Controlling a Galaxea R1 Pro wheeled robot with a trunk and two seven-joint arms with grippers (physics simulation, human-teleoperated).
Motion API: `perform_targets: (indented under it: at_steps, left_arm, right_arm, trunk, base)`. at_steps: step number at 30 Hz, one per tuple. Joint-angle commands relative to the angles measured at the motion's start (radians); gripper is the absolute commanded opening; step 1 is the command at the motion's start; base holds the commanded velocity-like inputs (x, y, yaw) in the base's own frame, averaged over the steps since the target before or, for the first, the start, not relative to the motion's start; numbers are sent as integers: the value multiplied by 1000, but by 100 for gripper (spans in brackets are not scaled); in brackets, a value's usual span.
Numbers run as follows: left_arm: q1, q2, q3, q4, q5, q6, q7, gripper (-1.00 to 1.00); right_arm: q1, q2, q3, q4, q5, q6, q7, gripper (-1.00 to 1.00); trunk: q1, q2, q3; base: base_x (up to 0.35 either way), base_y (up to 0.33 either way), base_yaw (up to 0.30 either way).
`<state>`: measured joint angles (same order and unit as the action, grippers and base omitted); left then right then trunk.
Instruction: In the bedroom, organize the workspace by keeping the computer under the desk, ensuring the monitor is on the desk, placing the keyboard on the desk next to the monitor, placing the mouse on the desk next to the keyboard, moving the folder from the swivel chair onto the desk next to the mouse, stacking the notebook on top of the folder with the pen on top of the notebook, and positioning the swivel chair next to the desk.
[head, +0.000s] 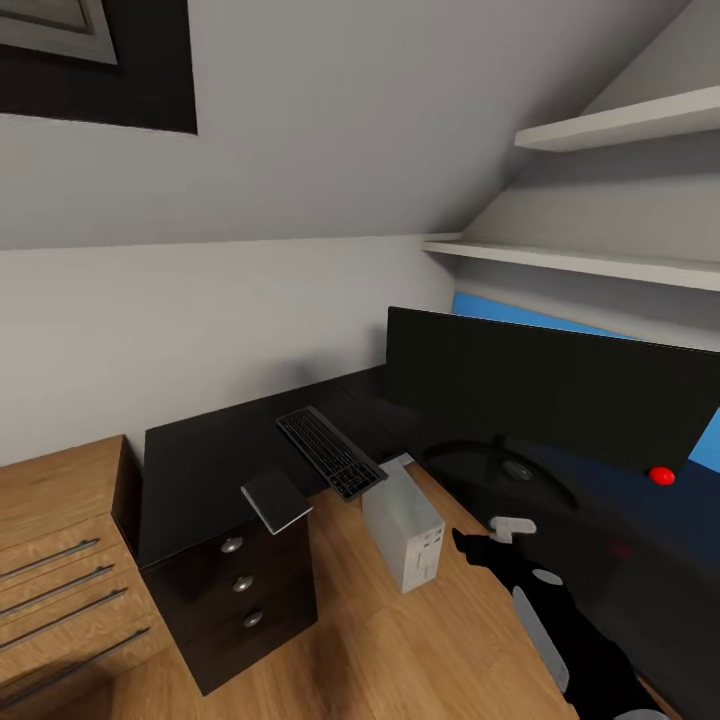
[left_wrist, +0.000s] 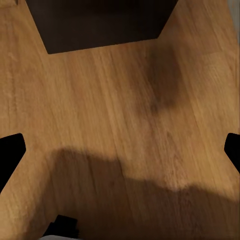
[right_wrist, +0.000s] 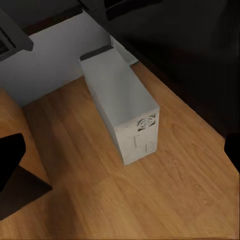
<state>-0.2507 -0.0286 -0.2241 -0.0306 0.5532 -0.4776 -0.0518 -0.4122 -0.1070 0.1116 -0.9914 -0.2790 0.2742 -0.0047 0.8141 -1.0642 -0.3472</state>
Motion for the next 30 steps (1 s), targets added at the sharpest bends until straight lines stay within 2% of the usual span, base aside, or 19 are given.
perform_targets:
  at_steps: [1,6,15,30]
  left_arm:
    - [-1,-4,-3,1,12,-9,-5,100]
    - [-1,-6,-2,1,12,-37,-5,100]
    - [-1,-14,0,1,13,-54,-5,100]
    - [-1,-15,0,2,13,-58,-5,100]
  right_arm:
    - [0,0,-2,4,1,-1,-6,100]
    - [0,0,-4,9,7,-29,-34,100]
    - [1,-21,-28,-41,-7,17,14,100]
    - [1,-22,-32,-105,-11,31,18,100]
  trunk:
    - [0,-1,-1]
    - [0,-1,-1]
    - [0,-1,-1]
    - [0,-1,0]
  base:
    - [0,0,0]
    - [0,0,0]
    - [0,0,0]
    - [0,0,-8]
